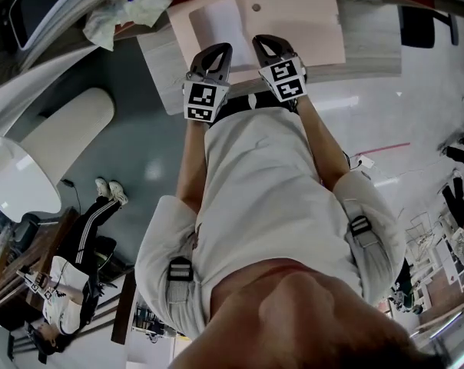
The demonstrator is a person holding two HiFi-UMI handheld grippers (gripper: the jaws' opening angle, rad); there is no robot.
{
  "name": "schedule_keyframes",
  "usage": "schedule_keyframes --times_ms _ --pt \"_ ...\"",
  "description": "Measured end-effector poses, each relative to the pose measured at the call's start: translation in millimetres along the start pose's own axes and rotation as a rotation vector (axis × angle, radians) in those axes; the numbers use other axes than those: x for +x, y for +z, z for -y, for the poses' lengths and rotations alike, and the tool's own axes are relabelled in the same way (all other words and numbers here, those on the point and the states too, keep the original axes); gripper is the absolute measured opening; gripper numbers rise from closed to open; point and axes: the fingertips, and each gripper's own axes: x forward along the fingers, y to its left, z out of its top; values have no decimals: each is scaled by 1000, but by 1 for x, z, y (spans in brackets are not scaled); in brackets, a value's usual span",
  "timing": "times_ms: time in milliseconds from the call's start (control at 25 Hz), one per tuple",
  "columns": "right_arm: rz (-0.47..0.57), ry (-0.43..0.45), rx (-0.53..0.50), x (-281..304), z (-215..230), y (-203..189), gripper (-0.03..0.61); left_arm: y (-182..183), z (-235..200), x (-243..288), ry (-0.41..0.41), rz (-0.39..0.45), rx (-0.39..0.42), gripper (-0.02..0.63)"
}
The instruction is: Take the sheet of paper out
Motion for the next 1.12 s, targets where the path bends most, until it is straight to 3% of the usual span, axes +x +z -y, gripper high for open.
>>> schedule_keyframes --times_ms 1120 --pt "-155 58 22 62 -5 -45 94 -32 -4 25 -40 -93 19 22"
